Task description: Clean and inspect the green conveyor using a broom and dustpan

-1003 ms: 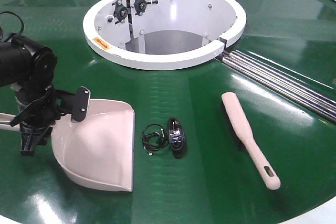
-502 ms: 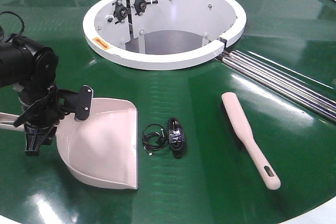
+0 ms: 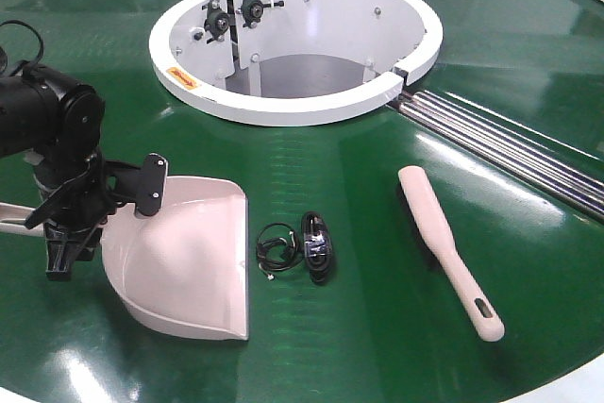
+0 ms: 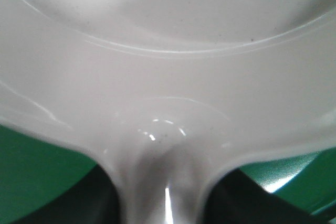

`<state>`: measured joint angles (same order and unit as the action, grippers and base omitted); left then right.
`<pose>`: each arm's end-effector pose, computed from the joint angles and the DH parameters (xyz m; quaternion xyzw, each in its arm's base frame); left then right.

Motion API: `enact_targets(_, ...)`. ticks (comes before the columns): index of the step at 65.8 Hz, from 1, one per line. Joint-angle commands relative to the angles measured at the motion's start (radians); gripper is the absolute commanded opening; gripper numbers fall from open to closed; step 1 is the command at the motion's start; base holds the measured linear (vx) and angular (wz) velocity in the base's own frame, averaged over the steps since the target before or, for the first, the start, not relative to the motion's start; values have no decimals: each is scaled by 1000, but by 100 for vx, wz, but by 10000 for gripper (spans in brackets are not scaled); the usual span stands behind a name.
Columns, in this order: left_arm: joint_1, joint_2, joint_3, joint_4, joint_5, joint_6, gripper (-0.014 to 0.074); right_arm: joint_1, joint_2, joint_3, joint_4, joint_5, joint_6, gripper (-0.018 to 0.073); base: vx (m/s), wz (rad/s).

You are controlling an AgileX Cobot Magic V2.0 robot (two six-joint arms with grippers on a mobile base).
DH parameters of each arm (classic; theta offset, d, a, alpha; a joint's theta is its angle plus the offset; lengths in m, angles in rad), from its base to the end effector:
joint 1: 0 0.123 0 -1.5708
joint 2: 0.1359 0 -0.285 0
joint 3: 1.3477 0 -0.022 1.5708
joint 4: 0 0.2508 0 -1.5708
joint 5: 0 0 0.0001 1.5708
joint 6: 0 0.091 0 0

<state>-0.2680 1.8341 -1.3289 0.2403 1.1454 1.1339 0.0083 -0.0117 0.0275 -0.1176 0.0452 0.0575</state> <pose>0.3432 -0.0738 0.2151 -0.6778 -0.7271 -0.1008 0.0425 0.0568 0.0000 0.2005 -0.0219 0.6973 -0.0204 0.7161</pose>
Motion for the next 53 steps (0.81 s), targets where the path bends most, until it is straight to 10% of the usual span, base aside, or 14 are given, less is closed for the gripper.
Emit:
enact_targets(1, -5, -47, -29, -3, -12, -11, -6, -5, -10, 3, -6, -70, -1, -9, 0, 0)
enact_targets(34, -5, -47, -29, -3, -12, -11, -6, -6, -2, -83, -3, -252, 46, -9, 0, 0)
enact_targets(53, -5, -47, -29, -3, -11, -11, -6, -5, 312, -518, -3, 86, 127, -9, 0, 0)
